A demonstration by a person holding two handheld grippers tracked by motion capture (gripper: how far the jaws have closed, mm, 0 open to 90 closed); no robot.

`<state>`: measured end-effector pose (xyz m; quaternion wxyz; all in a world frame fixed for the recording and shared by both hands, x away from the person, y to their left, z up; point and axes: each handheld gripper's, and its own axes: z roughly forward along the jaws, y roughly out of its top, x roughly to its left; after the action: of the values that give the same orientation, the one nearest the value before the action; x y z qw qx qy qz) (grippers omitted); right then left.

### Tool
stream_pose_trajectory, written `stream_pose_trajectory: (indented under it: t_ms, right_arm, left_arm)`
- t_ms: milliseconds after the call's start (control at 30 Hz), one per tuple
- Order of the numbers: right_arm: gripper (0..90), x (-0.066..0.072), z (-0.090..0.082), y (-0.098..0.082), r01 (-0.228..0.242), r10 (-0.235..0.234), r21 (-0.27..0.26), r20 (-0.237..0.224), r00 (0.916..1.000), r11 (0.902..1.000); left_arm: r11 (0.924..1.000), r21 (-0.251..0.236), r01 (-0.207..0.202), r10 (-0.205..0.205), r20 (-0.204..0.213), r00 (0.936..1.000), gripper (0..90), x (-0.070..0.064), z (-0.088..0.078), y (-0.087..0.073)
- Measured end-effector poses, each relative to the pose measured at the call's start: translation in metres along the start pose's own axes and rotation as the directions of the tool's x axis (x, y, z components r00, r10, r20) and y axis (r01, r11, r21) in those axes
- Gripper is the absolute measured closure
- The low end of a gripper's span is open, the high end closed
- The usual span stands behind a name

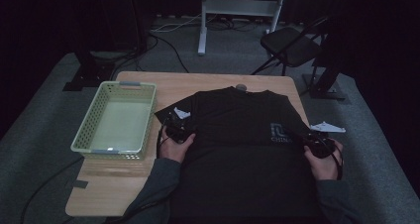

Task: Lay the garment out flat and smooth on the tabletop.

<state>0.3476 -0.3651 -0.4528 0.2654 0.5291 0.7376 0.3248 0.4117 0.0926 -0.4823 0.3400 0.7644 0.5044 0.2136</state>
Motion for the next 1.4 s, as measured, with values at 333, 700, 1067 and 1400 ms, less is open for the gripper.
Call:
stream_pose_trajectory:
  t_ms: [333, 700, 1067, 1400]
  right_arm:
    - [86.3, -0.013, -0.002, -0.002, -0.024, 0.024, -0.001, 0.028, 0.9993, 0.9997]
    - [86.3, -0.023, -0.005, 0.001, -0.041, 0.041, -0.010, 0.044, 0.9982, 0.9991]
    - [86.3, -0.028, -0.009, 0.001, -0.067, 0.068, -0.029, 0.052, 0.9963, 0.9973]
    - [86.0, -0.041, -0.012, -0.001, -0.086, 0.087, -0.024, 0.078, 0.9932, 0.9960]
  left_arm:
    - [1.0000, 0.002, -0.005, 0.005, 0.000, 1.0000, 40.8, 0.000, 0.000, 0.000]
    - [1.0000, 0.002, -0.006, 0.006, 0.001, 1.0000, 40.6, 0.000, 0.000, 0.000]
    - [1.0000, 0.003, -0.005, 0.005, 0.002, 1.0000, 40.4, 0.000, 0.000, 0.000]
    - [1.0000, 0.002, -0.003, 0.003, 0.004, 1.0000, 40.2, 0.000, 0.000, 0.000]
